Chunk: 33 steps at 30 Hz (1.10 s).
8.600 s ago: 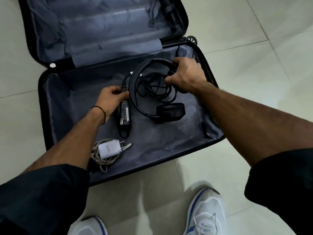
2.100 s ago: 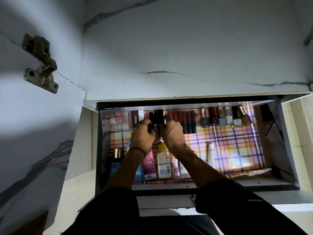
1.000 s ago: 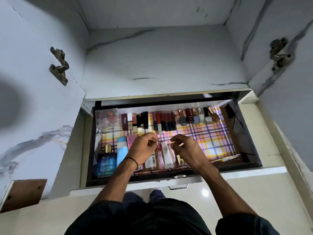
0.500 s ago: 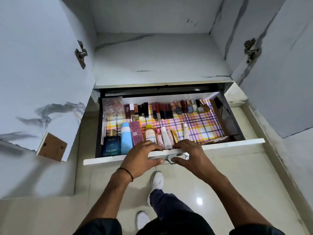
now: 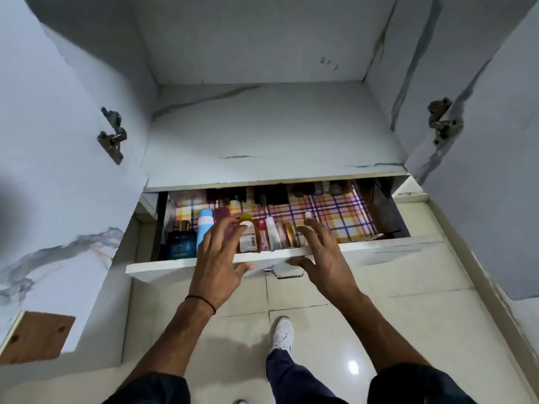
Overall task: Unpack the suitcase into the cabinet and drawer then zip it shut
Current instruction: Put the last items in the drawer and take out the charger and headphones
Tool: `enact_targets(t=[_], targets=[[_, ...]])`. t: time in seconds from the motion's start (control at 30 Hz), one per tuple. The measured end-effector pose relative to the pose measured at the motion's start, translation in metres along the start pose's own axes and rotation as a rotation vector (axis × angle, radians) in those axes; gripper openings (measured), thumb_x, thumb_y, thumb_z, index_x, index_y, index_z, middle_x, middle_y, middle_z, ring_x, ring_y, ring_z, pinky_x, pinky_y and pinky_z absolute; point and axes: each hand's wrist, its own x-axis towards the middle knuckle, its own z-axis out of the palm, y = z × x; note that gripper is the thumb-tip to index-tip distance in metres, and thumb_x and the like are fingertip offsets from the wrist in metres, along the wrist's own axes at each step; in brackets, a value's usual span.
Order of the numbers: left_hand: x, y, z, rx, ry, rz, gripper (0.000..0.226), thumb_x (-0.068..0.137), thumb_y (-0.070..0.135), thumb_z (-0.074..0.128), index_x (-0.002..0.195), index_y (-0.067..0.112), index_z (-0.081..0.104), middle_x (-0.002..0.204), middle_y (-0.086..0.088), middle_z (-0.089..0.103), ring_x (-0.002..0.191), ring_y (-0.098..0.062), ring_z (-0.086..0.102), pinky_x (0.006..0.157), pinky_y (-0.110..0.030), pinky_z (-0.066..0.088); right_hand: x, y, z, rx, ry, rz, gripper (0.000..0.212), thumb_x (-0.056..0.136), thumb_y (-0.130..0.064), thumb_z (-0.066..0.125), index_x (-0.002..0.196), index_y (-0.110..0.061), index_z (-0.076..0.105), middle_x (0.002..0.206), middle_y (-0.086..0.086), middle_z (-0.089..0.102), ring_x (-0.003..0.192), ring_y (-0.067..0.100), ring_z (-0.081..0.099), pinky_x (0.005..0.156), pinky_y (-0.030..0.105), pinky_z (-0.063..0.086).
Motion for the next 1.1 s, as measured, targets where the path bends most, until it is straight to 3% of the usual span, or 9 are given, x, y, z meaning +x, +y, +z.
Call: enact_targets(t=[0.17,0.37,0.5,0.6,0.8,0.97,1.1], targets=[[0.068,0.003,0.001,0.222,0.084,-0.079,0.100,0.062,0.035,0.090,0.145,0.020,0.038,0.158,-0.008,0.015,0.141,-0.035,0.025,0.110,-0.056,0.033,0.075,0.014,0.005,-0.120,0.135,-0.087,0.084,0.084,-0.039,0.078,0.150,-0.013,0.034,0.160,0.012,0.031,0.147,0.031,0.025,0.120,0.044,0.025],[0.125,0.005,0.004,0.301,0.106,-0.086,0.109,0.061,0.025,0.090,0.152,0.026,0.030,0.164,-0.008,0.007,0.150,-0.031,0.009,0.114,-0.056,0.025,0.137,0.027,0.011,-0.249,0.123,-0.119,0.079,0.091,-0.053,0.056,0.154,-0.011,0.033,0.163,0.010,0.027,0.151,0.031,0.020,0.121,0.053,0.016],[0.153,0.000,0.008,0.299,0.077,-0.091,0.105,0.066,0.016,0.087,0.153,0.028,0.029,0.165,-0.005,0.003,0.151,-0.028,0.001,0.118,-0.052,0.013,0.165,0.035,0.014,-0.360,0.125,-0.117,0.081,0.084,-0.057,0.066,0.148,-0.010,0.045,0.155,0.008,0.043,0.143,0.029,0.038,0.117,0.053,0.022],[0.159,-0.008,0.018,0.336,0.061,-0.064,0.098,0.070,0.011,0.083,0.152,0.027,0.032,0.164,-0.003,0.012,0.151,-0.028,0.009,0.118,-0.053,0.015,0.173,0.037,0.017,-0.405,0.185,-0.131,0.080,0.081,-0.057,0.071,0.143,-0.011,0.052,0.147,0.008,0.052,0.136,0.029,0.048,0.110,0.053,0.033],[0.158,-0.014,0.025,0.394,0.058,-0.064,0.093,0.074,0.017,0.080,0.152,0.029,0.031,0.161,0.001,0.025,0.148,-0.025,0.023,0.116,-0.054,0.022,0.174,0.042,0.021,-0.464,0.230,-0.161,0.075,0.087,-0.061,0.062,0.143,-0.013,0.051,0.147,0.006,0.053,0.135,0.026,0.048,0.108,0.049,0.032],[0.159,-0.009,0.017,0.372,-0.015,-0.085,0.091,0.079,0.017,0.076,0.154,0.030,0.026,0.162,0.001,0.020,0.149,-0.025,0.017,0.118,-0.053,0.018,0.173,0.032,0.011,-0.353,0.131,-0.132,0.073,0.083,-0.054,0.070,0.139,-0.012,0.054,0.145,0.006,0.054,0.134,0.025,0.041,0.108,0.047,0.028],[0.157,0.001,-0.002,0.266,-0.145,-0.120,0.082,0.089,0.010,0.061,0.154,0.033,0.018,0.164,0.006,0.009,0.151,-0.019,0.007,0.121,-0.048,0.010,0.163,0.011,-0.020,-0.256,-0.021,-0.095,0.070,0.084,-0.027,0.077,0.145,-0.012,0.047,0.154,0.007,0.042,0.142,0.028,0.037,0.111,0.045,0.025]])
